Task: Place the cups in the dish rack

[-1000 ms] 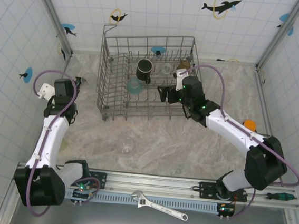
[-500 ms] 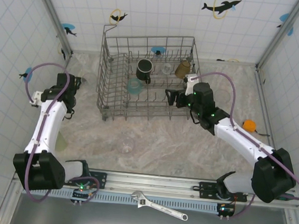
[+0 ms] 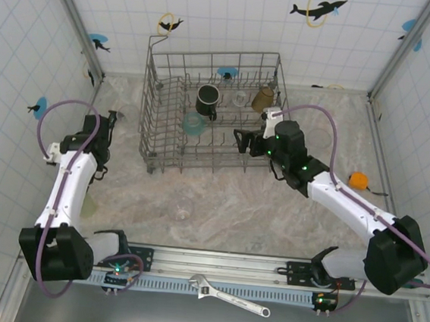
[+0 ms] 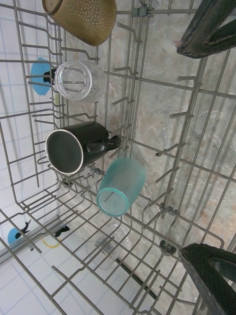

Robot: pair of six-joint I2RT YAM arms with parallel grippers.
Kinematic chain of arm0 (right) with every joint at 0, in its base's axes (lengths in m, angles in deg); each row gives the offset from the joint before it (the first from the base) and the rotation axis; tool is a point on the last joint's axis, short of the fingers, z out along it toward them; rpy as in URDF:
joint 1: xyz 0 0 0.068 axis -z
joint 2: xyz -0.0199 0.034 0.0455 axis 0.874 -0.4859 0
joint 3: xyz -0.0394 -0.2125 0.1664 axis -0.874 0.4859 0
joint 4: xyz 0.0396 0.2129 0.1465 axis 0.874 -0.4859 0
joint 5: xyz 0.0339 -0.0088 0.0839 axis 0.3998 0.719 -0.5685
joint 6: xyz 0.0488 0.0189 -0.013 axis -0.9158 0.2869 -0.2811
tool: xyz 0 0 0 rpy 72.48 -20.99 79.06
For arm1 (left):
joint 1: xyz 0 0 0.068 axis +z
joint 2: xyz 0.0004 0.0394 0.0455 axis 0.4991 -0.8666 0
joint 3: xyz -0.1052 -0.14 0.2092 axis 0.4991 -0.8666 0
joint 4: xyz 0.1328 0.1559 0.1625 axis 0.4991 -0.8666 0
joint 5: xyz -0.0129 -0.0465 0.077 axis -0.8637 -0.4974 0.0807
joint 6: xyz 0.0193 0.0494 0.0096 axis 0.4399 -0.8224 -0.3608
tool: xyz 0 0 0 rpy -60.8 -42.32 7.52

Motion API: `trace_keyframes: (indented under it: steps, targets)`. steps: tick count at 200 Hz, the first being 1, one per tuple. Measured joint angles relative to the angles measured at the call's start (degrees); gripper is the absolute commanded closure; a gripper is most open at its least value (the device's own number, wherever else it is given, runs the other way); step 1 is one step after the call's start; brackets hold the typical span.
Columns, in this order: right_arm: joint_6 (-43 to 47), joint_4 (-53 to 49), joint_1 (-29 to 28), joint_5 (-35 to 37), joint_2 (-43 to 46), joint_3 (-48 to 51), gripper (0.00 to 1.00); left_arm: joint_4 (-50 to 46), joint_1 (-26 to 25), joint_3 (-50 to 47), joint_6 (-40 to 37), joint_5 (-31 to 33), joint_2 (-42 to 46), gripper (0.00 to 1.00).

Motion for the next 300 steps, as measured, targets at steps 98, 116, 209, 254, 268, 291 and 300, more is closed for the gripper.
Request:
trace_keyframes:
  steps: [98,116,209,254,268,291,300]
  targets:
    - [0.3,-0.4,-1.8,2.5,0.8,0.0,0.00,0.5,3.8,-5.6,-0.7,-1.6,2.3,0.04]
    - [0.3,-0.4,-1.8,2.8,1.0,0.4,0.00,1.7,4.9,-6.7,-1.4,-2.4,2.3,0.07]
    - [0.3,-0.5,-1.8,3.3,1.1,1.2,0.00,7.7,10.6,-11.9,-6.2,-7.2,3.2,0.38]
    - [0.2,-0.5,-2.0,3.3,1.1,1.2,0.00,9.5,12.5,-13.8,-7.5,-8.5,3.5,0.51]
    - [0.2,-0.6,-2.1,3.3,1.1,1.2,0.00,10.0,12.9,-13.9,-8.0,-8.8,3.5,0.55]
    - [0.2,-0.5,-2.2,3.3,1.1,1.2,0.00,10.9,13.4,-14.0,-8.3,-9.4,3.5,0.62]
    - [0.2,-0.5,-2.3,3.3,1.0,1.2,0.00,11.3,13.6,-14.1,-8.4,-9.6,3.5,0.67]
